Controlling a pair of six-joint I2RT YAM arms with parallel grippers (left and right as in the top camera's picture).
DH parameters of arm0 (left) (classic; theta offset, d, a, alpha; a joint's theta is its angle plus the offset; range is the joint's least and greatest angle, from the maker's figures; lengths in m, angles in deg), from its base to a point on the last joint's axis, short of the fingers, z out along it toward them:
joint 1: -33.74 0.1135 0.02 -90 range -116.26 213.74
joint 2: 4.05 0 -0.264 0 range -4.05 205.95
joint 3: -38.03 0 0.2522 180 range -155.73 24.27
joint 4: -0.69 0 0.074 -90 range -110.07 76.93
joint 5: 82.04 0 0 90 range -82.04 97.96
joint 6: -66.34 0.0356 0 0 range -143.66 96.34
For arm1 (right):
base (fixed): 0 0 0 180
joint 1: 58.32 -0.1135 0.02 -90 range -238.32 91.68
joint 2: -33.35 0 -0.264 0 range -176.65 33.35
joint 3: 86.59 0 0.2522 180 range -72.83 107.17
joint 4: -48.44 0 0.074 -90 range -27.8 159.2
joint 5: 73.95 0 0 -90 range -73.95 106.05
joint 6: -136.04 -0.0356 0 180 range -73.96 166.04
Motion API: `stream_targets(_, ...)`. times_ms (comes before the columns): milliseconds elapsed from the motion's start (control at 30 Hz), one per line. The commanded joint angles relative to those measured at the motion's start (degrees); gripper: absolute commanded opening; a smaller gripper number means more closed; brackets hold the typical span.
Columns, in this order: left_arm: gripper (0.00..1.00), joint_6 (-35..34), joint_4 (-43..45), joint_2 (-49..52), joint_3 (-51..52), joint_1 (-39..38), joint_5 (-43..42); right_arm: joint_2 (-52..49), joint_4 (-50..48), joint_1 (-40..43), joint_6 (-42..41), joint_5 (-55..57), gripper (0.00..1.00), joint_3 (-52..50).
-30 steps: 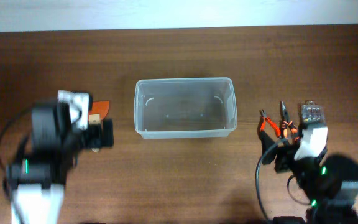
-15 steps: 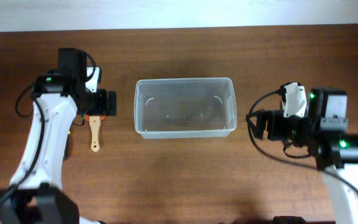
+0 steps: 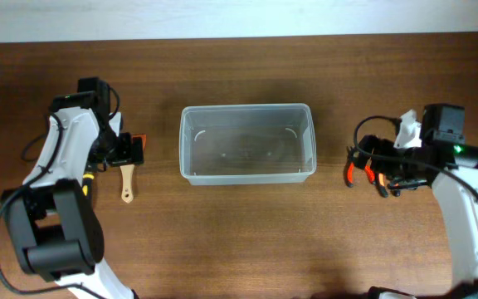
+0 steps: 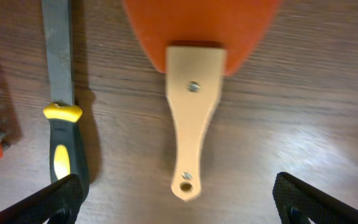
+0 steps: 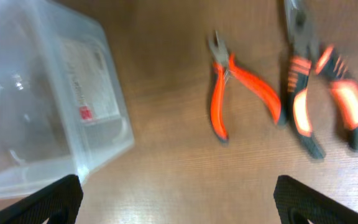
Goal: Pack container
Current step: 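Lower the left gripper onto the orange scraper's wooden handle and grasp it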
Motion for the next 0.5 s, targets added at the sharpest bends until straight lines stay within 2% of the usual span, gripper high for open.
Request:
stream_targets(0, 1.00, -0.9, 1.0, 3.7, -0.7, 2.3, -0.8, -3.2, 1.6, 0.3, -0.7, 0.5, 0.99, 1.1)
stream_targets(133, 1.00, -0.3, 3.8, 7.7, -0.7, 3.1, -2.2, -6.1, 2.4, 0.3, -0.7, 0.5, 0.99, 1.1)
stream_targets(300, 0.93, 1.1, 5.8, 9.7, -0.7, 1.9, -1.9, -7.2, 2.4, 0.3, -0.7, 0.5, 0.99, 1.1)
stream_targets(467, 0.90, 1.5, 6.2, 11.2, -0.7, -0.1, -0.2, -7.2, 2.4, 0.3, -0.7, 0.5, 0.99, 1.1)
